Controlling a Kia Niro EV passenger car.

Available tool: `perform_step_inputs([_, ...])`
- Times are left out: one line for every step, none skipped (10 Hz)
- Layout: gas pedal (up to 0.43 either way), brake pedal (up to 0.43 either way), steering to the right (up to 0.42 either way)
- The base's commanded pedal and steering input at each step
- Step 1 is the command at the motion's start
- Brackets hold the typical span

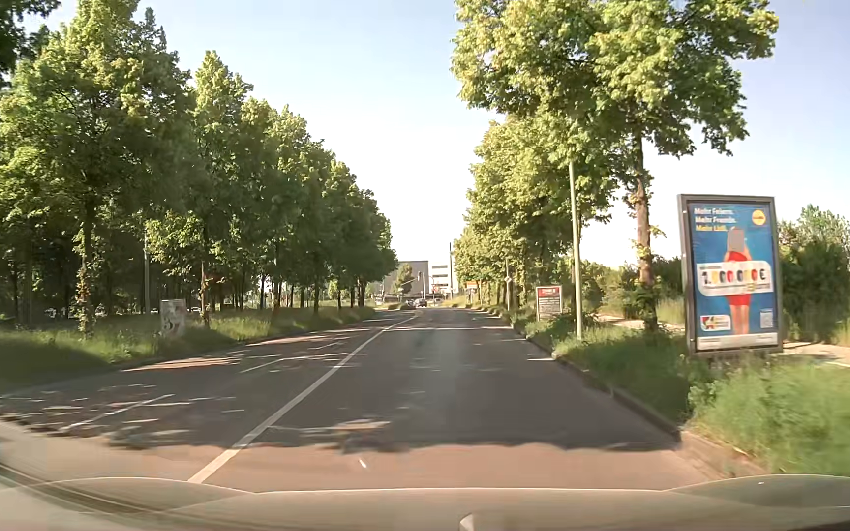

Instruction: Follow the waypoints while adhering to traffic rules and regulations

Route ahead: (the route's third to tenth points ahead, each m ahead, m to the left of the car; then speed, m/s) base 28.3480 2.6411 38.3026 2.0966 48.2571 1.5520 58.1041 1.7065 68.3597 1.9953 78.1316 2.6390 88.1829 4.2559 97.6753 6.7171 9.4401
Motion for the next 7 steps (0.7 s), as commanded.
perform_step_inputs([0.000, 0.000, 0.007])
perform_step_inputs([0.000, 0.000, 0.015])
perform_step_inputs([0.047, 0.000, 0.016])
perform_step_inputs([0.118, 0.000, 0.019])
perform_step_inputs([0.138, 0.000, 0.026])
perform_step_inputs([0.189, 0.000, 0.022])
perform_step_inputs([0.228, 0.000, 0.015])
